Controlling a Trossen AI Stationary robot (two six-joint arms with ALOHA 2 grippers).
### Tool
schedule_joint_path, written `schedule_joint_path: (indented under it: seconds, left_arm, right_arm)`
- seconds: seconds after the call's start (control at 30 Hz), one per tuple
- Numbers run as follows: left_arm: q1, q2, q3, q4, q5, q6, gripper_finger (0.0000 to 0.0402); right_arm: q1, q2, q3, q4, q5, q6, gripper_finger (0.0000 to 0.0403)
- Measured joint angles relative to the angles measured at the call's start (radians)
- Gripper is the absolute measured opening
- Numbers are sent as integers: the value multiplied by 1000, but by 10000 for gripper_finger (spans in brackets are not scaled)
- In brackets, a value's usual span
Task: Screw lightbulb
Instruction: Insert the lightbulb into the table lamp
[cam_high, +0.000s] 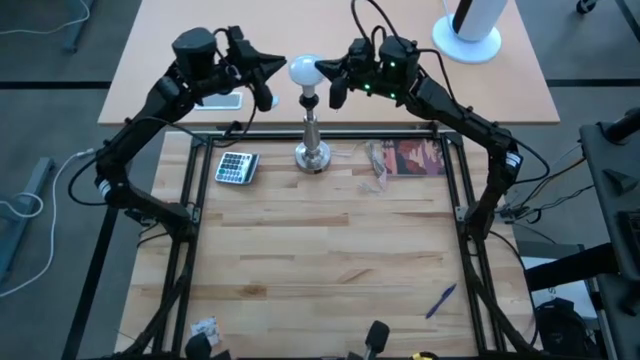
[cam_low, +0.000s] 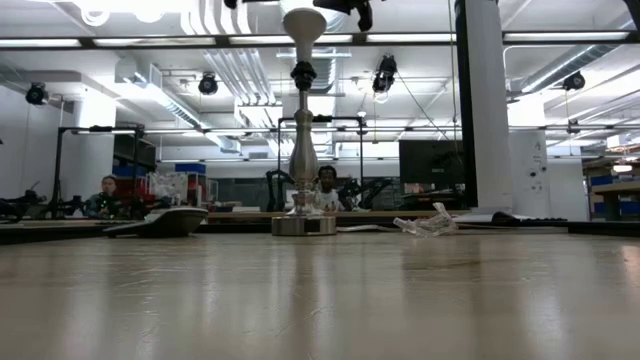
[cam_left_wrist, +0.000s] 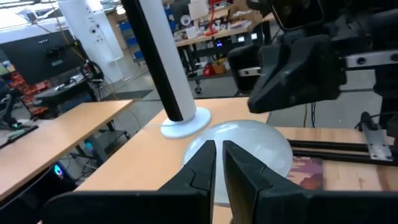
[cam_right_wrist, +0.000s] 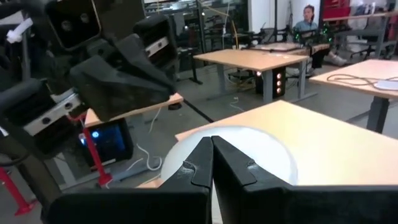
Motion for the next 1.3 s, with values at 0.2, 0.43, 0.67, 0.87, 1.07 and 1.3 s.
schedule_joint_path:
  seconds: [0.2, 0.43, 0.67, 0.87, 1.07, 1.3]
  left_arm:
    - [0, -15, 0, -10, 11, 0, 20]
    - [0, -12, -5, -28, 26, 0, 20]
    - [-2, 2, -6, -6, 71, 0, 20]
    - [-2, 4, -6, 9, 71, 0, 20]
    - [-2, 33, -10, 18, 75, -30, 20]
    - [-3, 54, -13, 46, 123, -10, 20]
  right_arm:
    - [-2, -3, 17, 2, 9, -150, 0]
    - [3, -8, 88, 7, 131, -289, 0]
    - [17, -11, 148, 10, 218, -293, 0]
    - [15, -10, 151, -5, 225, -128, 0]
    - [9, -3, 149, -192, 238, 11, 8]
    - [27, 28, 146, -197, 213, -145, 24]
